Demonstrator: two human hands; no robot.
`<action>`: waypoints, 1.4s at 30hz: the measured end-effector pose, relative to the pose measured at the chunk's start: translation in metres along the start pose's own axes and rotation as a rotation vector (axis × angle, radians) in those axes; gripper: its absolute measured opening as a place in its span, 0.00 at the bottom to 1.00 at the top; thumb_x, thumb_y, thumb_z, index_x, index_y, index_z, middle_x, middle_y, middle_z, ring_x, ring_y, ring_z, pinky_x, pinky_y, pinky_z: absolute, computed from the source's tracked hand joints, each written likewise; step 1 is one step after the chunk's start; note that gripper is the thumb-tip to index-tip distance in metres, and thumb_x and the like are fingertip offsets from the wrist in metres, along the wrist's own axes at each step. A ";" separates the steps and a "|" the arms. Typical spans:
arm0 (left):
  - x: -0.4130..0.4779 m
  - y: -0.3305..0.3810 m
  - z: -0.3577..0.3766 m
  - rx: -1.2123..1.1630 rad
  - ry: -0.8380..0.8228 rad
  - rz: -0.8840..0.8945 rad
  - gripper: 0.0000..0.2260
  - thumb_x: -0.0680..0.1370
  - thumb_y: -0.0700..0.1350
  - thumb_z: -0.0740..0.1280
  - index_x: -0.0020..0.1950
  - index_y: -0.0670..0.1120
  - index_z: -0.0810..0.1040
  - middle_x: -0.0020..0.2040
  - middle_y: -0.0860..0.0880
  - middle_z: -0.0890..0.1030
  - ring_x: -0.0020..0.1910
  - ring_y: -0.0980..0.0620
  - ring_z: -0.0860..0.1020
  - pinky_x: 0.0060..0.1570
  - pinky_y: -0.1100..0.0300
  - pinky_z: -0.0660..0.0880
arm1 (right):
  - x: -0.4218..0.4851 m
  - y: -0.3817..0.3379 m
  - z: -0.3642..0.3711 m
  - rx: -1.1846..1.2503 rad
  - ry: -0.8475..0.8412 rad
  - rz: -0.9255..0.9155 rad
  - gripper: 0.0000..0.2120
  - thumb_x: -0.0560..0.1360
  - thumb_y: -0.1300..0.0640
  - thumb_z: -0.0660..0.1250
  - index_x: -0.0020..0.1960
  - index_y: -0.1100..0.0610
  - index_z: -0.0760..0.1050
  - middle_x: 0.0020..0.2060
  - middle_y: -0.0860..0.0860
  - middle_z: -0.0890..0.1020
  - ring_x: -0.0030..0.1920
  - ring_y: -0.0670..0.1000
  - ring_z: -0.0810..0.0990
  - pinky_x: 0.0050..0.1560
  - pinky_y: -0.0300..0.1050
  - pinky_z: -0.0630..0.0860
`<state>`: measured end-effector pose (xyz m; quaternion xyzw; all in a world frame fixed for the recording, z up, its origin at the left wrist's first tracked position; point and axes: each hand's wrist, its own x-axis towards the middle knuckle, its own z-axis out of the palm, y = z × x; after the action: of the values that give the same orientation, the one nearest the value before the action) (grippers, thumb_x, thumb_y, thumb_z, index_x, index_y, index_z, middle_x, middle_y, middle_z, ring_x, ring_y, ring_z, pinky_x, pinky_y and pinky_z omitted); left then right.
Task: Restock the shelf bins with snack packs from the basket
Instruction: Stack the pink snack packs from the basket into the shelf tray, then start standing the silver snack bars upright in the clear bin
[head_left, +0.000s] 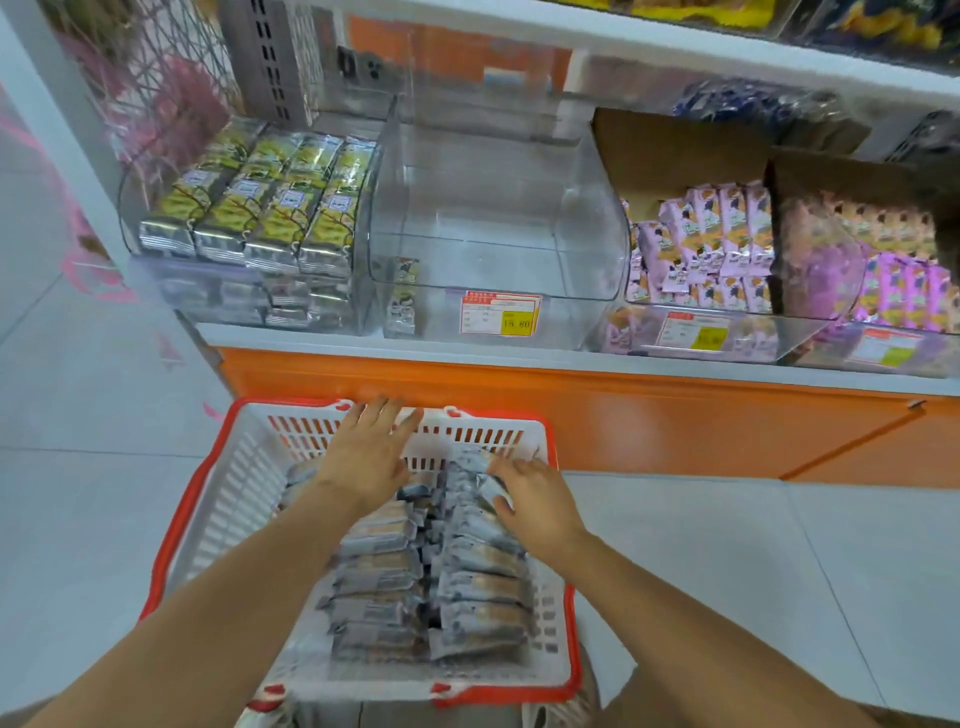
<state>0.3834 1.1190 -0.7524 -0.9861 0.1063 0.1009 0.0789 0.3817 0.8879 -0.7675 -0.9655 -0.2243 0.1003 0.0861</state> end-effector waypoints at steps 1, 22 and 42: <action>0.002 -0.002 0.006 -0.007 -0.015 -0.011 0.30 0.83 0.55 0.54 0.81 0.50 0.45 0.81 0.45 0.48 0.79 0.43 0.47 0.77 0.46 0.45 | 0.002 0.004 0.008 -0.092 -0.046 0.020 0.20 0.79 0.55 0.60 0.70 0.55 0.68 0.63 0.54 0.77 0.63 0.56 0.73 0.63 0.48 0.67; 0.008 -0.022 0.035 -0.195 0.141 -0.003 0.29 0.78 0.47 0.64 0.78 0.45 0.61 0.76 0.41 0.62 0.75 0.41 0.62 0.74 0.45 0.57 | 0.016 0.008 0.022 0.127 -0.048 0.065 0.19 0.78 0.55 0.65 0.68 0.53 0.65 0.66 0.53 0.71 0.56 0.56 0.78 0.57 0.49 0.70; -0.051 0.019 -0.133 -1.181 0.275 0.038 0.15 0.83 0.52 0.59 0.67 0.49 0.76 0.54 0.54 0.79 0.51 0.56 0.77 0.52 0.59 0.70 | -0.040 -0.029 -0.144 0.575 0.368 -0.230 0.16 0.74 0.62 0.70 0.59 0.53 0.73 0.54 0.44 0.77 0.57 0.39 0.75 0.57 0.34 0.73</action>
<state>0.3543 1.0871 -0.6152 -0.8650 0.0591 0.0157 -0.4980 0.3681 0.8777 -0.6161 -0.8720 -0.2750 -0.0268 0.4041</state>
